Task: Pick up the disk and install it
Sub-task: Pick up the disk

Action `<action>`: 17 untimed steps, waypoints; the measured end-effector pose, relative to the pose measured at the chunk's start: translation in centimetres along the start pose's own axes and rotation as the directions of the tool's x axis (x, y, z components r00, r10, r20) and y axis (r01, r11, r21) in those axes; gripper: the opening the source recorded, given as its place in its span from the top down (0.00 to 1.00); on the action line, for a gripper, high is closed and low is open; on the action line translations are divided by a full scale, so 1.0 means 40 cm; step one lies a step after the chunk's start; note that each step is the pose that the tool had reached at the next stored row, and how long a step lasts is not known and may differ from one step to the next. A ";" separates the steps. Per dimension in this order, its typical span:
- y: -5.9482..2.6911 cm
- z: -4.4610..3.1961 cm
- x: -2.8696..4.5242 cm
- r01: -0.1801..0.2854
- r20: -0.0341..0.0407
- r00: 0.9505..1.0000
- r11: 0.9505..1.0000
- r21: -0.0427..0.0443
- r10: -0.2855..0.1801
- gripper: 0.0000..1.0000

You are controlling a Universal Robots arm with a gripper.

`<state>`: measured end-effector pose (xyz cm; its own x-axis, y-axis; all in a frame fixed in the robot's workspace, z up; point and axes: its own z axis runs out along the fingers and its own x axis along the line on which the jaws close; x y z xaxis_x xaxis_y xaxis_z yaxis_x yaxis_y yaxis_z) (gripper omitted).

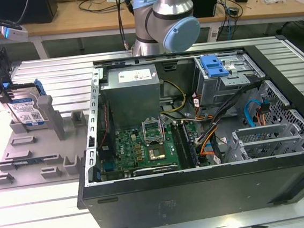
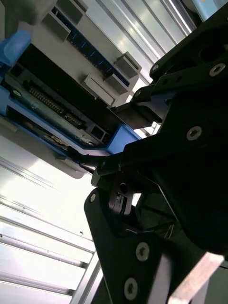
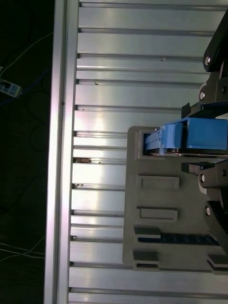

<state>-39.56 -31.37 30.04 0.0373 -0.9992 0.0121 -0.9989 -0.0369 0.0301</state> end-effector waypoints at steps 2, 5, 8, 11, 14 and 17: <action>0.000 0.001 0.000 0.000 0.000 1.000 1.000 0.000 0.000 0.52; 0.000 0.002 0.000 0.000 0.002 1.000 1.000 0.000 0.000 0.52; 0.000 0.003 0.000 0.000 0.003 1.000 1.000 0.000 0.000 0.52; 0.000 0.004 0.000 0.000 0.003 1.000 1.000 0.000 0.000 0.52; 0.000 0.005 -0.003 0.000 0.003 1.000 1.000 0.000 0.000 0.52; 0.000 0.008 -0.004 0.000 0.003 1.000 1.000 0.000 0.000 0.52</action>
<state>-39.56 -31.22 29.74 0.0373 -0.9993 0.0089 -0.9989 -0.0370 0.0299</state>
